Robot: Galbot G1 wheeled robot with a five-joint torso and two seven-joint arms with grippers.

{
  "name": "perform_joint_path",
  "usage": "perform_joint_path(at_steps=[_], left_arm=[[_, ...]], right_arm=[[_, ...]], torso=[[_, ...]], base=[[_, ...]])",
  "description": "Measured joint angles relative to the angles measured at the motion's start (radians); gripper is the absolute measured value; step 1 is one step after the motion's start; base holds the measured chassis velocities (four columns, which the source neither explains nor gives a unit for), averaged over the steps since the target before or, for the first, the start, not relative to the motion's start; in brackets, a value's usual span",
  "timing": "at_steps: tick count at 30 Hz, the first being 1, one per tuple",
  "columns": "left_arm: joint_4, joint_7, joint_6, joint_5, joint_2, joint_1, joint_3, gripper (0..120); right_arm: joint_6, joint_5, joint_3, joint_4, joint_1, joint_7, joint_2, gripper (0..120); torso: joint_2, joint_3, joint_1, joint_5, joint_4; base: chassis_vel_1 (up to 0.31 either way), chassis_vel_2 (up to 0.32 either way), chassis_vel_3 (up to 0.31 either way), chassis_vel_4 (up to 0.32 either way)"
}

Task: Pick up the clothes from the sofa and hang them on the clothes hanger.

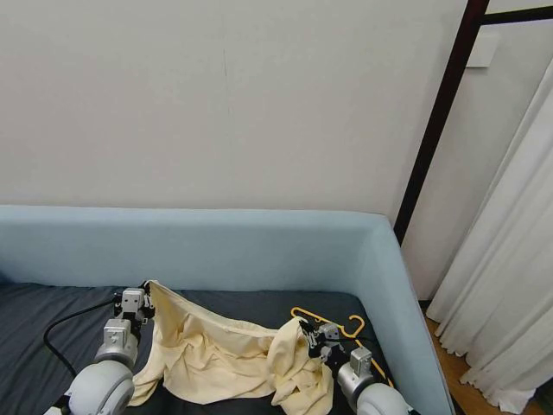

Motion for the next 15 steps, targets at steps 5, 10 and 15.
perform_joint_path(at_steps=[5, 10, 15], left_arm=[[-0.004, -0.001, 0.000, 0.001, 0.000, 0.003, 0.003, 0], [0.000, 0.000, 0.001, 0.003, 0.001, -0.005, 0.010, 0], [-0.003, 0.003, 0.000, 0.015, 0.001, 0.007, 0.012, 0]], right_arm=[[-0.003, -0.046, 0.017, 0.022, -0.050, -0.027, -0.043, 8], [0.050, -0.141, 0.058, 0.053, -0.128, -0.094, -0.096, 29], [0.069, -0.153, 0.131, 0.100, -0.197, -0.121, -0.119, 45]], torso=[[0.000, 0.000, 0.000, 0.0000, 0.0000], [0.000, 0.000, 0.000, 0.0000, -0.0002], [0.000, 0.000, 0.000, 0.0001, 0.0000]], base=[[0.000, 0.000, 0.000, 0.000], [0.000, 0.000, 0.000, 0.000], [0.000, 0.000, 0.000, 0.000]])
